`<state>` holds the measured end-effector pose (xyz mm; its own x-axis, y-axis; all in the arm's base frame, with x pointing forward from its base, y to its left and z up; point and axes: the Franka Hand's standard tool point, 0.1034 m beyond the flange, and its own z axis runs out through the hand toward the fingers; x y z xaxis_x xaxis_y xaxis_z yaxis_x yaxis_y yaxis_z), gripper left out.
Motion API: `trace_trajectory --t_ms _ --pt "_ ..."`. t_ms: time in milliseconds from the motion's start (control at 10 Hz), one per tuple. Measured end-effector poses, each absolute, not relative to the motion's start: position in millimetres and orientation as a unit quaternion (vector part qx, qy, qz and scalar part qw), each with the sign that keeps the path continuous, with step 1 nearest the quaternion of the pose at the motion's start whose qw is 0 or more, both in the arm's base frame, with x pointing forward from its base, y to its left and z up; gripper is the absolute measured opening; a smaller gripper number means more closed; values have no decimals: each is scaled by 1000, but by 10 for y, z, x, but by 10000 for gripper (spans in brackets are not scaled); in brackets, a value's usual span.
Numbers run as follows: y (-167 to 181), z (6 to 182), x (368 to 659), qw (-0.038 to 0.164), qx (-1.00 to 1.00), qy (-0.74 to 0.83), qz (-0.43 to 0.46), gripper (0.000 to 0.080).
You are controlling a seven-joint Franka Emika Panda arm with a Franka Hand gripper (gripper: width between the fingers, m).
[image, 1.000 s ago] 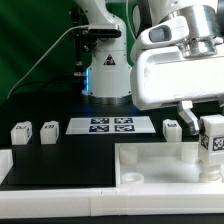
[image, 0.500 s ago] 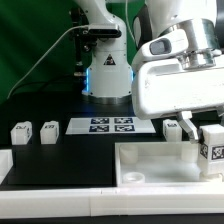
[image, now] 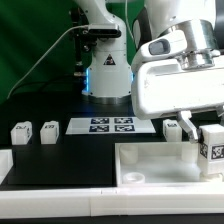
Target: Assemble one leg
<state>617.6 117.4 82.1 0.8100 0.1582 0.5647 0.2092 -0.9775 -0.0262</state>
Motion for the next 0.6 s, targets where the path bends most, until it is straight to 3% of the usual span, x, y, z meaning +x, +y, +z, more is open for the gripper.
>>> trace_trajectory --t_ms 200,300,400,600 --pt "1174 818 6175 43 -950 -97 -293 531" --pt "1174 818 6175 43 -950 -97 -293 531" --pt "1174 818 6175 43 -950 -97 -293 622" --pt "1174 817 6174 43 -950 -98 -292 648"
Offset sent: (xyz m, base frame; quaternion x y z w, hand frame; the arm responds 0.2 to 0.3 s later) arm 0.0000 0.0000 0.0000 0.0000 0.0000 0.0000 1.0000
